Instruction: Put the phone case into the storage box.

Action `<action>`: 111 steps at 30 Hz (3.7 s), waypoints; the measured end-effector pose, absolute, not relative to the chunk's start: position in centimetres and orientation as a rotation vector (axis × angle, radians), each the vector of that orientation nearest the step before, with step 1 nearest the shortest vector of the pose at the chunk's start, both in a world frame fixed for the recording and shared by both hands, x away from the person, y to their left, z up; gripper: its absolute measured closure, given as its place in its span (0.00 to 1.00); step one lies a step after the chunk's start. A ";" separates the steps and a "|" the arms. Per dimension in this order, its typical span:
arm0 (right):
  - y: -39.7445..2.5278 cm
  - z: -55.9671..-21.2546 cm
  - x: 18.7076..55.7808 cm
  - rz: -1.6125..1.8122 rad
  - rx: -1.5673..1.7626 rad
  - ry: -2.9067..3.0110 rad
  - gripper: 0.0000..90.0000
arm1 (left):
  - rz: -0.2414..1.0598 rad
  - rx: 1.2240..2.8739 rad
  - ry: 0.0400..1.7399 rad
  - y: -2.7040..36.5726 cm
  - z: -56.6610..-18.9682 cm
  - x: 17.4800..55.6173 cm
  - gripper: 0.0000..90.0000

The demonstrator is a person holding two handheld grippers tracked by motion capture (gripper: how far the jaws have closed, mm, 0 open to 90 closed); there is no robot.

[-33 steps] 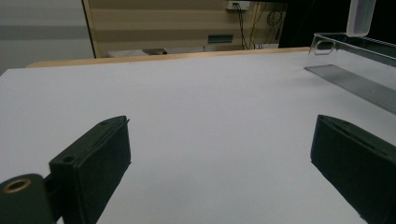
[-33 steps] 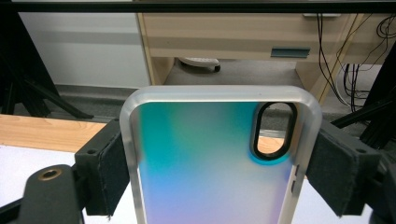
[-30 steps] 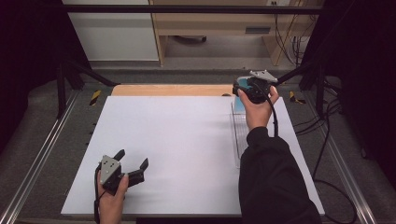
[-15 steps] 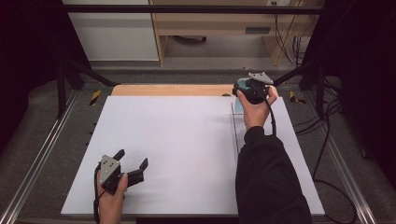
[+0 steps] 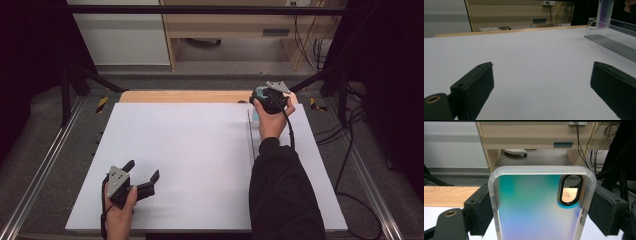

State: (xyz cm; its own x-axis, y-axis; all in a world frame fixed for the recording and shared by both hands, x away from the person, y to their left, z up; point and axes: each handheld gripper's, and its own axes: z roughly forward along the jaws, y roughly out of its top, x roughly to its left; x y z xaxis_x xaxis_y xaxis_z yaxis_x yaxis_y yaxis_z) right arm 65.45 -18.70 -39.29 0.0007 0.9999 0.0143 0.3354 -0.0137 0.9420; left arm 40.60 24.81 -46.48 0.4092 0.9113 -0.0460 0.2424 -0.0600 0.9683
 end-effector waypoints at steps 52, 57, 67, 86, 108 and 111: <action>-18.1 -42.1 65.7 1.023 1.516 1.466 0.19 | 0.759 1.570 1.037 24.7 -46.3 40.5 0.05; -17.9 -42.1 65.8 1.023 1.506 1.467 0.20 | 0.762 1.567 1.040 24.8 -46.3 40.5 0.05; -17.9 -42.1 65.8 1.015 1.476 1.449 0.20 | 0.763 1.572 1.037 24.8 -46.3 40.4 0.05; -17.4 -42.4 65.8 1.009 1.468 1.429 0.19 | 0.762 1.558 1.044 25.1 -46.2 40.5 0.05; -17.4 -42.4 65.7 0.994 1.464 1.460 0.19 | 0.762 1.554 1.052 25.3 -46.2 40.4 0.05; -17.3 -42.3 65.7 0.982 1.446 1.486 0.19 | 0.759 1.551 1.055 25.4 -46.3 40.3 0.05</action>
